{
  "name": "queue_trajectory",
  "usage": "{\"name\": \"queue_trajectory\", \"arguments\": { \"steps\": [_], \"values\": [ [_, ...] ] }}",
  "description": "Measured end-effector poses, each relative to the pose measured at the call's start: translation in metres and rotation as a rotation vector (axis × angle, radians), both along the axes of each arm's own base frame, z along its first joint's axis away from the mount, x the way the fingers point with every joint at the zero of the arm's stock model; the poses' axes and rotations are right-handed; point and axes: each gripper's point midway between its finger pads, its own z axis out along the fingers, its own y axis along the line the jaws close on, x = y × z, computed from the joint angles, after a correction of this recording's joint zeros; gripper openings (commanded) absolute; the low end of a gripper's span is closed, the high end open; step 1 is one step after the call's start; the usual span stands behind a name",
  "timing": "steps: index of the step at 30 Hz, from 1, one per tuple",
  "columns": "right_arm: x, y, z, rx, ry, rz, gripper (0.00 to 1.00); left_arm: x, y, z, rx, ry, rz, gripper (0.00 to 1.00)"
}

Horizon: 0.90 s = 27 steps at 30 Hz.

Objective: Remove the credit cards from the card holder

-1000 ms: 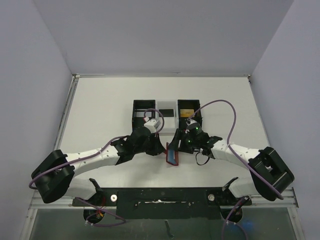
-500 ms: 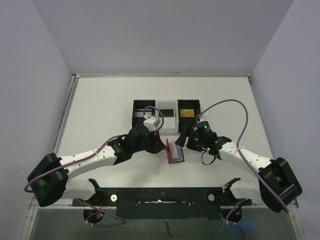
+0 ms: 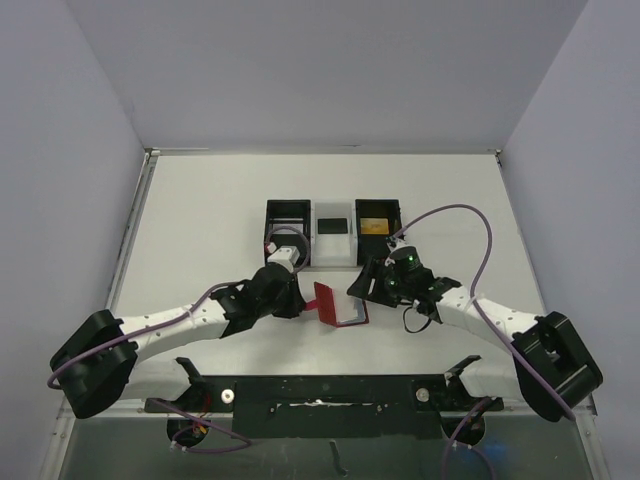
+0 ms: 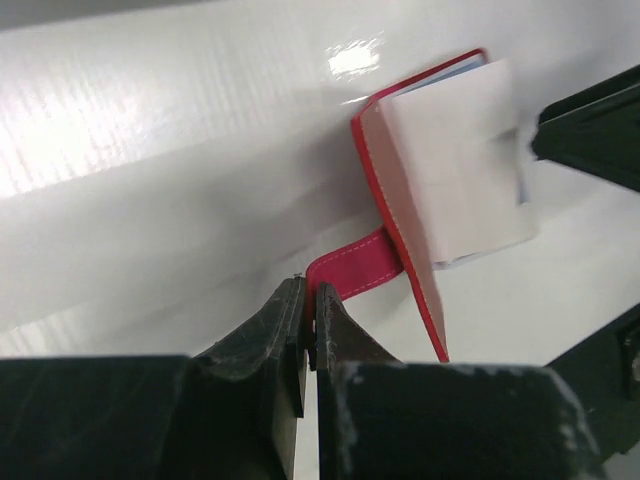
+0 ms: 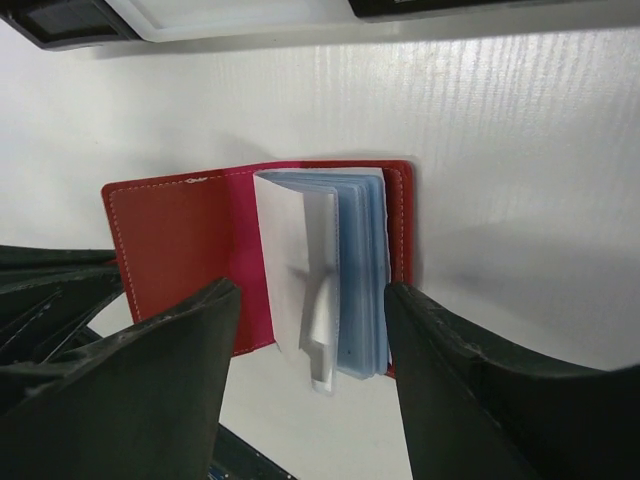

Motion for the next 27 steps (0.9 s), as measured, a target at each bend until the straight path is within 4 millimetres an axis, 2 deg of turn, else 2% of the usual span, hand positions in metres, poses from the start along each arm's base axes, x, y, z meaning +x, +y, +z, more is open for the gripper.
{"name": "queue_trajectory", "arguments": {
  "steps": [5, 10, 14, 17, 23, 27],
  "values": [
    [0.0, 0.008, 0.002, 0.032, -0.001, 0.027, 0.5, -0.007, 0.019, -0.022, 0.073, 0.036, 0.03, 0.0],
    [-0.002, 0.019, 0.0, 0.075, 0.015, 0.071, 0.49, -0.006, 0.022, -0.025, 0.089, 0.034, 0.041, 0.0],
    [-0.01, 0.03, -0.011, 0.092, 0.067, 0.123, 0.49, -0.006, 0.025, -0.033, 0.114, 0.046, 0.046, 0.0],
    [-0.016, 0.044, -0.009, 0.121, 0.074, 0.177, 0.49, -0.007, 0.026, -0.037, 0.128, 0.053, 0.048, 0.0],
    [-0.016, 0.078, 0.008, 0.185, 0.033, 0.278, 0.52, -0.004, 0.028, -0.037, 0.134, 0.047, 0.059, 0.0],
    [-0.015, 0.089, 0.008, 0.211, 0.028, 0.303, 0.59, -0.003, 0.026, -0.036, 0.124, 0.04, 0.062, 0.0]
  ]
}}
